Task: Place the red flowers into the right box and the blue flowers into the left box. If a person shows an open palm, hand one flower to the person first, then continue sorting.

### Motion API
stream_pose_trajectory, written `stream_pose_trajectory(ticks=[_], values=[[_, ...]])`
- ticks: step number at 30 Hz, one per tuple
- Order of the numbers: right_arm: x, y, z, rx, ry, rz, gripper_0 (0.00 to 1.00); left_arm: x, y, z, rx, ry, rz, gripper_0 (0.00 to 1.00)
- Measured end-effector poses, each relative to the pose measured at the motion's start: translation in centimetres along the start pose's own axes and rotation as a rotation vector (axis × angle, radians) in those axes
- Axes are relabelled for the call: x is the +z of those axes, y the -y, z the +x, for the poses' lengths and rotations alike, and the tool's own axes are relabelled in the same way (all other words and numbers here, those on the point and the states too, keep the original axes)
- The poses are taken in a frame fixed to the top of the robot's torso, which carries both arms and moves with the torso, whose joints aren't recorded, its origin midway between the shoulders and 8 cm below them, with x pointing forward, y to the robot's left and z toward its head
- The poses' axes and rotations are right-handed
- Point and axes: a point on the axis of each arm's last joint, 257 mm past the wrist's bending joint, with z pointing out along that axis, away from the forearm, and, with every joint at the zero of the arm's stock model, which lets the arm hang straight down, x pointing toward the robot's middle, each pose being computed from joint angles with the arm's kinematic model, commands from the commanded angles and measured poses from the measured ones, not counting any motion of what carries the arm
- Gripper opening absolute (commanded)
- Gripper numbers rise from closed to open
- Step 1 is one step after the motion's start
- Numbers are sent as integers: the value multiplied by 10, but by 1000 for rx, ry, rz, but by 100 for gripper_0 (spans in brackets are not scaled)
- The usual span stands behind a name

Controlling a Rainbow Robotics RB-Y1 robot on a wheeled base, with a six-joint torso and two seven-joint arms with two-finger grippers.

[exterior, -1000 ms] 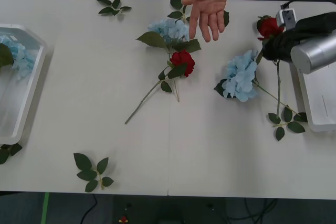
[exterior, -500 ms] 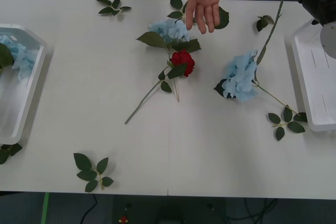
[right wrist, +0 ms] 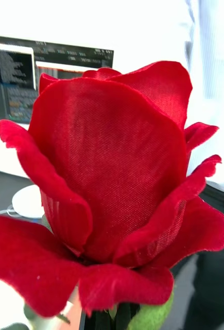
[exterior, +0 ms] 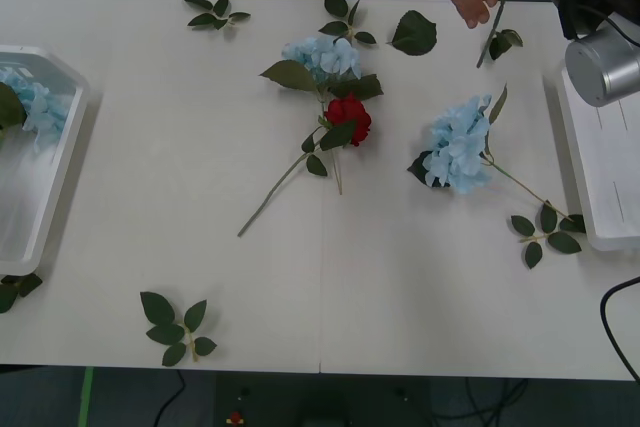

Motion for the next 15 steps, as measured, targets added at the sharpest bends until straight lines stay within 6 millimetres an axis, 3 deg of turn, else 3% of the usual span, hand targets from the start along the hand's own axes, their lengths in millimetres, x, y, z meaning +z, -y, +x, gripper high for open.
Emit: stream_pose_trajectory(ticks=[5,13,14,15], values=[[9,-11,-8,27,17,-8,0,1,-8,-2,0,13,-31,100],[11,-12,-10,29,21,-9,0,4,-8,-4,3,26,-38,100],[11,-12,-10,29,21,-9,16,4,-8,-4,3,26,-37,100],[11,-12,-10,30,21,-9,40,4,-7,-4,3,26,-37,100]])
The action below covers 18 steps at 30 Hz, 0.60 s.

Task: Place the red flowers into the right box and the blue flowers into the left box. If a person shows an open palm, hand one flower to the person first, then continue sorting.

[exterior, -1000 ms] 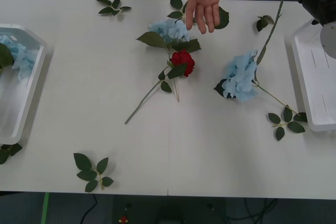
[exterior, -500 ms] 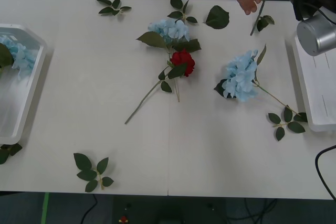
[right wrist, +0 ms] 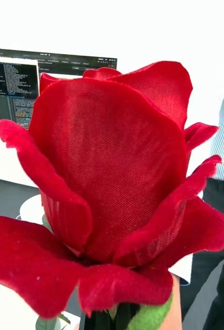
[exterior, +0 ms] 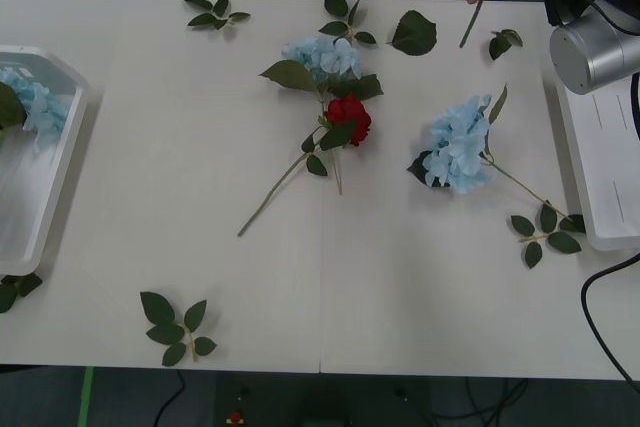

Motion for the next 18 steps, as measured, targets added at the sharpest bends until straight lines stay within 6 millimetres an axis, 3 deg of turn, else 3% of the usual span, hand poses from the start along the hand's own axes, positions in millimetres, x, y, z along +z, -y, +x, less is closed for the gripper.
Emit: stream_pose_trajectory(ticks=[1,2,7,8,18], values=[[0,0,0,0,0,0,83,0,0,0,0,0,0,100],[0,0,0,1,0,0,92,0,0,0,0,-1,0,100],[0,0,0,2,-1,0,92,0,0,1,-1,-1,1,100],[0,0,0,2,-1,0,100,0,0,1,-1,-1,1,100],[-1,2,18,27,-67,12,100,0,0,1,-1,-1,1,100]])
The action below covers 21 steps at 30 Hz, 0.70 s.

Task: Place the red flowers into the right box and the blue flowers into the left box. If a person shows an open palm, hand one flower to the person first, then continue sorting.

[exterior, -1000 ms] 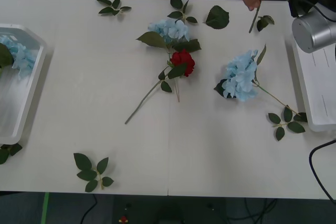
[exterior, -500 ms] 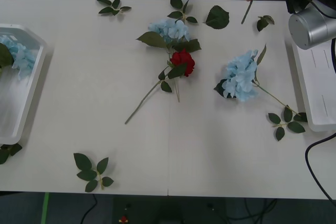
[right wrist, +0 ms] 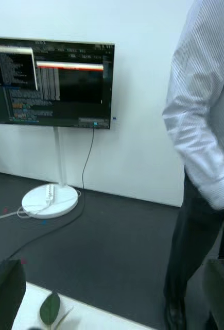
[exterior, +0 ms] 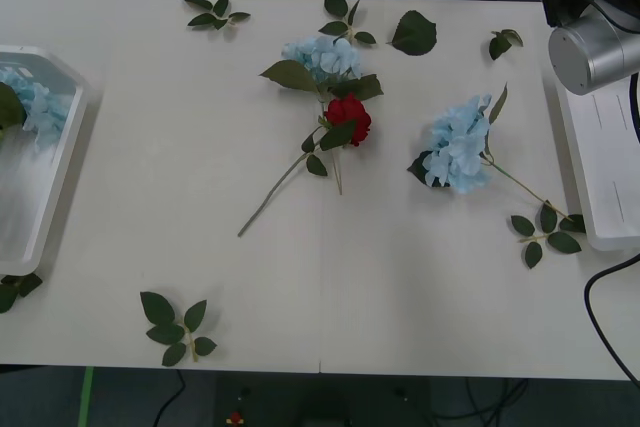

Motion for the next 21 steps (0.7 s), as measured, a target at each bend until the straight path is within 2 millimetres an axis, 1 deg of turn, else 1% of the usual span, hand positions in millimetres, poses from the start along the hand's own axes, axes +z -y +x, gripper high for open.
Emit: stream_pose_trajectory(ticks=[4,5,7,12,14,17,21], values=[[-5,11,33,-5,-154,45,100,0,0,0,0,0,0,100],[-10,14,42,-12,-211,59,100,0,0,0,0,0,0,100],[-21,17,50,-28,-299,75,100,0,0,0,0,0,0,100],[-66,24,64,-101,-481,65,100,0,0,0,0,0,1,100],[-89,30,78,-157,-575,43,100,0,0,1,0,-1,1,100],[-123,45,100,-287,-700,-6,100,0,0,1,0,-1,1,100],[-162,74,127,-476,-821,-76,100,0,0,1,0,-1,1,100]])
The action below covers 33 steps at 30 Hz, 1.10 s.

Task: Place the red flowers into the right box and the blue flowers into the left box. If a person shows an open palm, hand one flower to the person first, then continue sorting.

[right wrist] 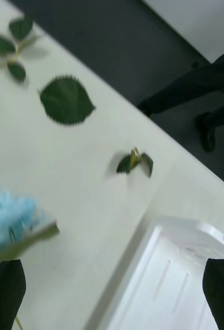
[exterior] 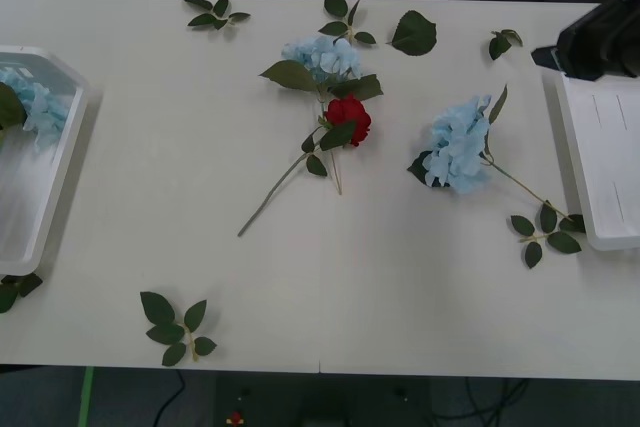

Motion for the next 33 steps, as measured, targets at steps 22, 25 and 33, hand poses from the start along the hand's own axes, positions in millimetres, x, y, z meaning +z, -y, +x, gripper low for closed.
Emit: stream_pose_trajectory(ticks=[22,25,33], values=[[22,-90,163,-93,-280,-283,100,2,120,-80,271,15,245,100],[35,-103,167,-64,-294,-309,100,-9,153,-131,360,89,278,100],[74,-137,147,-16,-266,-362,100,-45,229,-206,464,254,396,100]])
